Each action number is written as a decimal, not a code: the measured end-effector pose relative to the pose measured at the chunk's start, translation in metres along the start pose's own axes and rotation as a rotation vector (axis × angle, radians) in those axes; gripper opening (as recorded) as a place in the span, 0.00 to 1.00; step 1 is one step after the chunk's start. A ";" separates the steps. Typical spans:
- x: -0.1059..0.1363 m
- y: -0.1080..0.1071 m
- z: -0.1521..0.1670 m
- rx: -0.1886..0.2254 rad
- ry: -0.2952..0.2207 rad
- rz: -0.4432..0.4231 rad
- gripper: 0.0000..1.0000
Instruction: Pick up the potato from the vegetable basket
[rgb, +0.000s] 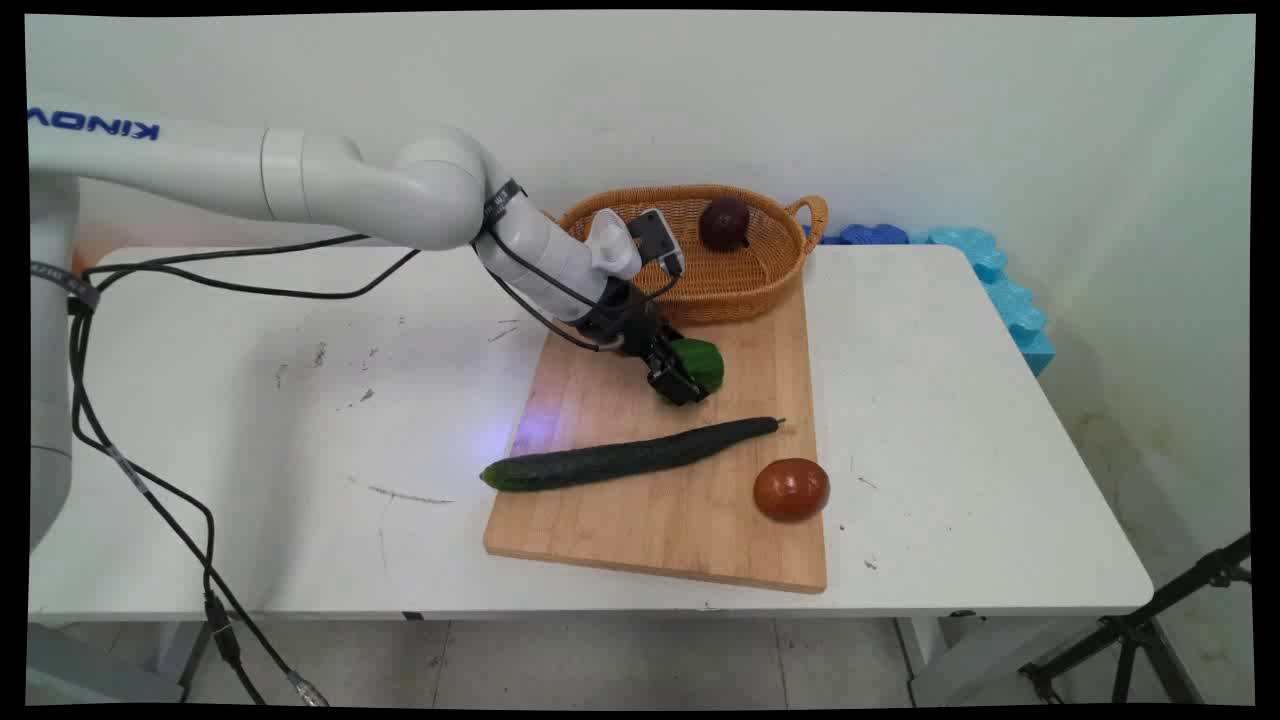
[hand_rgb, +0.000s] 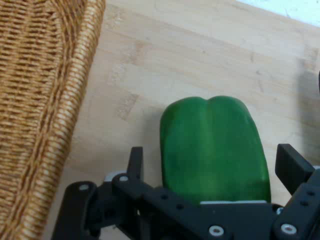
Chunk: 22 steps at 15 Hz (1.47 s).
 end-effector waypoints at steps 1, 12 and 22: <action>0.001 0.000 -0.003 0.001 0.003 0.000 1.00; 0.032 -0.026 -0.071 0.026 0.030 0.011 1.00; 0.046 -0.098 -0.108 0.169 0.006 0.067 1.00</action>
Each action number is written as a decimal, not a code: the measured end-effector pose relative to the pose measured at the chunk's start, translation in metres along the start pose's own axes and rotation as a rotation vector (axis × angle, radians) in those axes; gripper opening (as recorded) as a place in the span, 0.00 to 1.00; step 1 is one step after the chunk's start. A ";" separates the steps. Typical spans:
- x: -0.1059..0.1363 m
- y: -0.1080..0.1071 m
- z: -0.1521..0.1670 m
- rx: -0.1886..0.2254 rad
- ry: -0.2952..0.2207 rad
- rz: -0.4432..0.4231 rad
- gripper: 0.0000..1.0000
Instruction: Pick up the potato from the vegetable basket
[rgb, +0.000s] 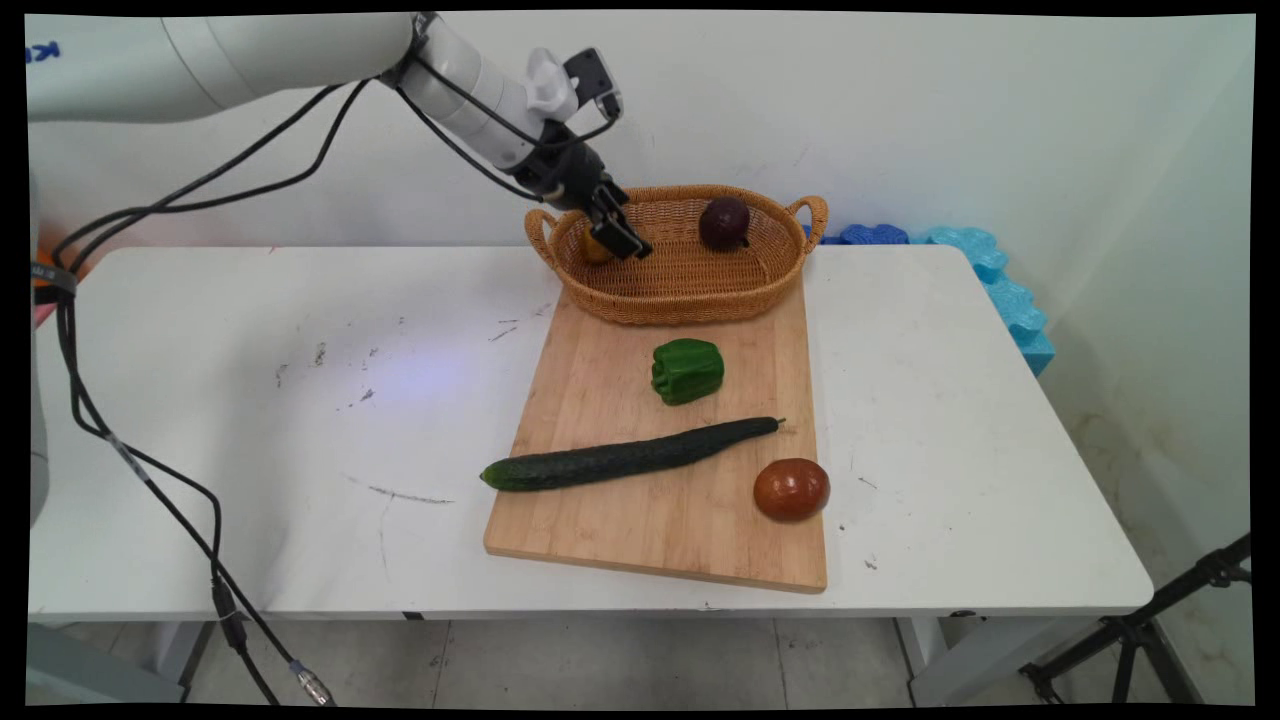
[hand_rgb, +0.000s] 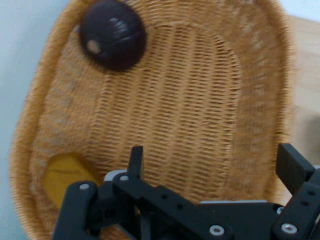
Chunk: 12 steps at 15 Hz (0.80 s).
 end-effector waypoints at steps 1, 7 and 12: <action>-0.001 -0.008 0.002 0.020 -0.005 -0.007 1.00; -0.010 -0.045 0.026 0.122 -0.034 -0.079 1.00; -0.027 -0.063 0.051 0.177 -0.068 -0.151 1.00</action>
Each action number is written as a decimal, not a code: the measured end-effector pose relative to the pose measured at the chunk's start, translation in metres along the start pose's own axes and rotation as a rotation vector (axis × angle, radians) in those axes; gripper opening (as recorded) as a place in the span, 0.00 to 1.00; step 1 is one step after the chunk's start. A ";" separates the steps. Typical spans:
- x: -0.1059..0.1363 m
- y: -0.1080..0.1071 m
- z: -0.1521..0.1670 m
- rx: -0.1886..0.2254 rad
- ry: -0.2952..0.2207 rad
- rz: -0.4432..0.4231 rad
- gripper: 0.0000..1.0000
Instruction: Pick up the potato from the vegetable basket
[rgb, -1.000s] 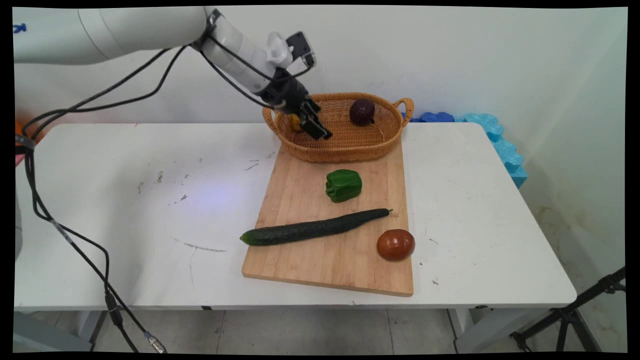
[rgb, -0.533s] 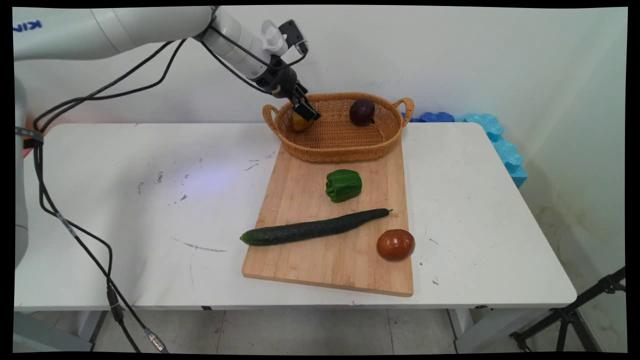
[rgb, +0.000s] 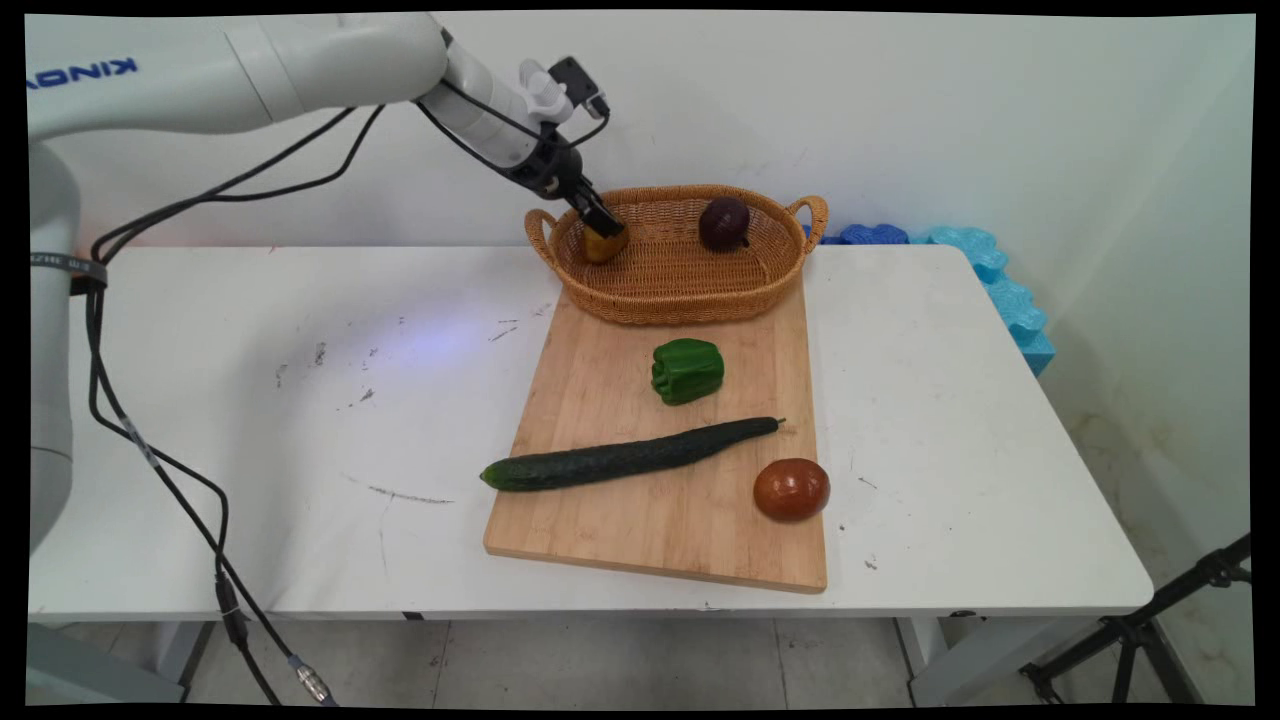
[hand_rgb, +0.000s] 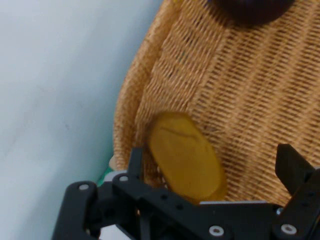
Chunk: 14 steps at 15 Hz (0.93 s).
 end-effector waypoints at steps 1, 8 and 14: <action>-0.003 -0.001 0.006 0.006 -0.008 -0.012 1.00; -0.016 0.001 0.040 0.012 -0.038 -0.059 1.00; -0.016 0.006 0.057 0.004 -0.033 -0.050 1.00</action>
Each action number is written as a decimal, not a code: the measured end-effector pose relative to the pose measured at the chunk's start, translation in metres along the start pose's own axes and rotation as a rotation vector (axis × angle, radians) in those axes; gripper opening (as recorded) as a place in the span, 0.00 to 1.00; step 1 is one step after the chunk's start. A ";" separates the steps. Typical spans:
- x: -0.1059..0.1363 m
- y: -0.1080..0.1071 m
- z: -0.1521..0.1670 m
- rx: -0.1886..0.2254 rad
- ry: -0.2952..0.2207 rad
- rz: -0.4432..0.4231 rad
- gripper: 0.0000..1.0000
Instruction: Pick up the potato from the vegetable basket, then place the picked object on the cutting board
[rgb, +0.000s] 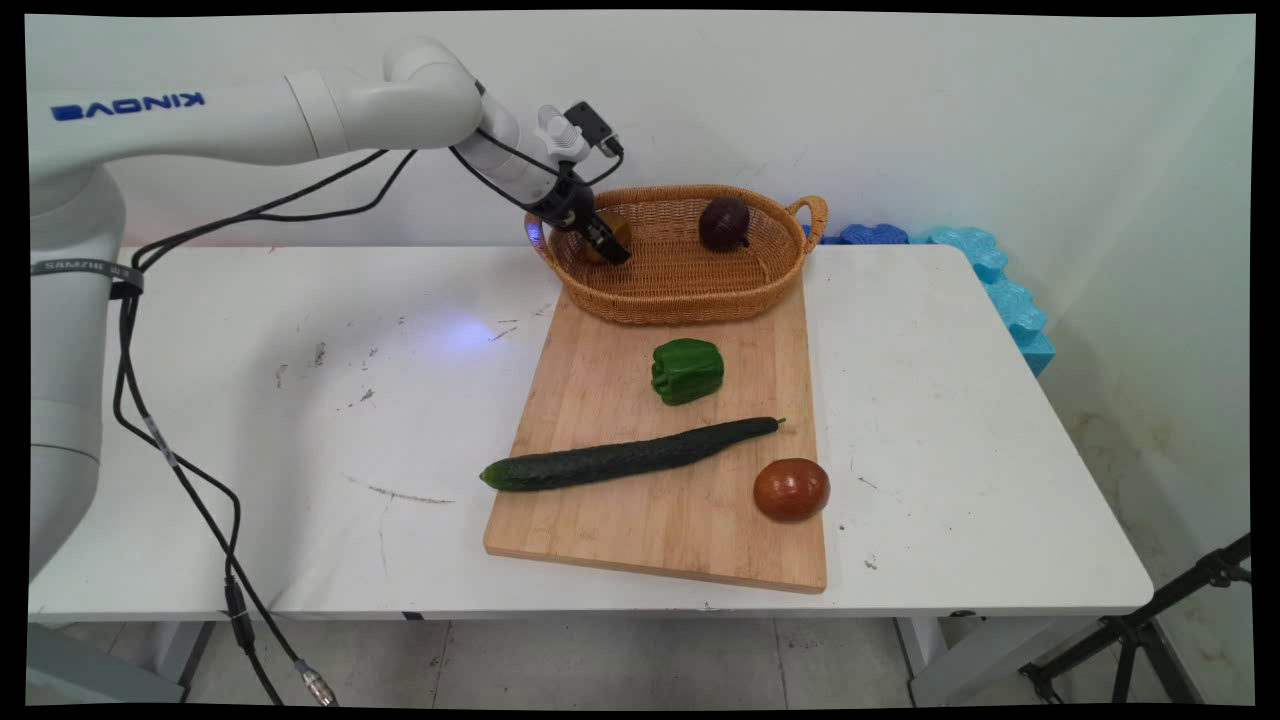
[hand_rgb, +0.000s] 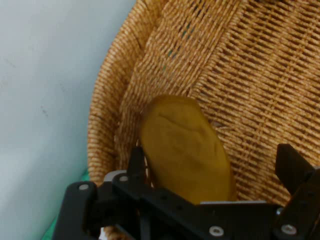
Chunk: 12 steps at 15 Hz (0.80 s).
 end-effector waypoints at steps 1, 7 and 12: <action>0.000 0.001 0.002 -0.001 0.002 0.003 1.00; 0.003 0.005 0.010 -0.006 0.019 0.035 0.00; 0.005 0.008 0.004 -0.010 0.042 0.055 0.00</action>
